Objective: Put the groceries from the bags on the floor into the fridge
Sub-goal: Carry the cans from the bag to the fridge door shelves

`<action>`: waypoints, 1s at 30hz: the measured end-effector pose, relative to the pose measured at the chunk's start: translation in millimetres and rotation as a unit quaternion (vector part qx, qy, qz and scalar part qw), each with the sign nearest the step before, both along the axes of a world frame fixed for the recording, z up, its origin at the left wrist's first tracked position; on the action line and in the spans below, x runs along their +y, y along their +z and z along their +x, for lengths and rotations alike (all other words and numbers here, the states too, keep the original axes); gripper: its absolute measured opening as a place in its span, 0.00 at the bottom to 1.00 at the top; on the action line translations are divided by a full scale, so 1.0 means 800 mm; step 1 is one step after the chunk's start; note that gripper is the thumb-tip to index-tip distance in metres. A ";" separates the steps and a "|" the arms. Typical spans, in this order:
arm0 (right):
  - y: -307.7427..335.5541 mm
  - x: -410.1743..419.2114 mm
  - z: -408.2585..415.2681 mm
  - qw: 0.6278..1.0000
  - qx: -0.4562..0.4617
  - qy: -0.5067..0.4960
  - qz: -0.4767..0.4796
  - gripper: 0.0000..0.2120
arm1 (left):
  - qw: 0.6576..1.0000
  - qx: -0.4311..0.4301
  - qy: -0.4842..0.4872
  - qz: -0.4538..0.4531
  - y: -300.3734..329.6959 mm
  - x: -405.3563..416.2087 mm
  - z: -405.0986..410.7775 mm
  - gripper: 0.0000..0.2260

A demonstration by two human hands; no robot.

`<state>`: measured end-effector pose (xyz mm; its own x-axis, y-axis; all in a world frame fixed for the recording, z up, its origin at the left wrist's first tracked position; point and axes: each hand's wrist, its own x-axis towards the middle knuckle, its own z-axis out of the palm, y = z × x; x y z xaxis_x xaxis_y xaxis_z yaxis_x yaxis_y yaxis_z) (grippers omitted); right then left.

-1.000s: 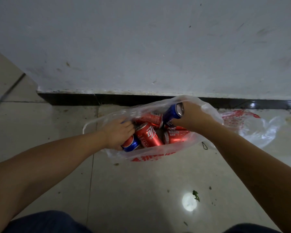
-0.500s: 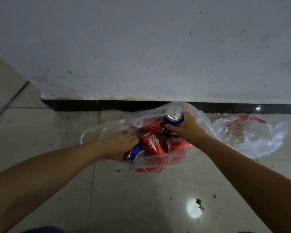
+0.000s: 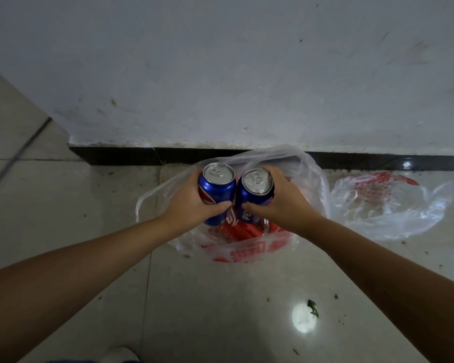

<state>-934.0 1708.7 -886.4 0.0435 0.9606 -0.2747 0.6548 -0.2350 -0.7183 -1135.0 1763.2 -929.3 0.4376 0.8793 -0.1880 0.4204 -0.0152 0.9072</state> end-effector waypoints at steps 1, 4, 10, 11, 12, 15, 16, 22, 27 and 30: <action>0.001 -0.004 -0.003 1.000 0.011 -0.007 -0.005 0.31 | 1.000 0.006 0.002 -0.005 0.001 -0.002 0.000 0.35; 0.008 -0.022 -0.019 0.995 0.072 -0.056 -0.031 0.30 | 0.998 0.012 0.049 -0.041 0.012 -0.023 0.000 0.33; 0.070 -0.058 -0.030 0.986 0.111 -0.086 -0.086 0.31 | 0.986 0.047 0.065 -0.146 0.085 -0.074 -0.018 0.31; 0.087 -0.062 -0.027 0.986 0.111 -0.087 -0.091 0.31 | 0.985 0.055 0.054 -0.155 0.103 -0.079 -0.022 0.30; 0.105 -0.065 -0.026 0.986 0.107 -0.089 -0.094 0.31 | 0.984 0.065 0.051 -0.160 0.122 -0.083 -0.026 0.30; 0.163 -0.070 -0.024 0.984 0.110 -0.092 -0.107 0.32 | 0.980 0.081 0.077 -0.165 0.187 -0.090 -0.030 0.30; 0.184 -0.071 -0.024 0.983 0.109 -0.092 -0.113 0.33 | 0.978 0.086 0.088 -0.169 0.211 -0.093 -0.031 0.30; 0.347 -0.069 -0.028 0.986 0.111 -0.059 -0.114 0.32 | 0.980 0.116 0.054 -0.149 0.389 -0.094 -0.035 0.32; 0.499 -0.084 -0.028 0.981 0.140 -0.096 -0.091 0.29 | 0.983 0.134 0.043 -0.114 0.548 -0.094 -0.028 0.29; 0.576 -0.101 -0.015 0.979 0.144 -0.120 -0.075 0.29 | 0.989 0.116 0.017 -0.094 0.623 -0.093 -0.014 0.29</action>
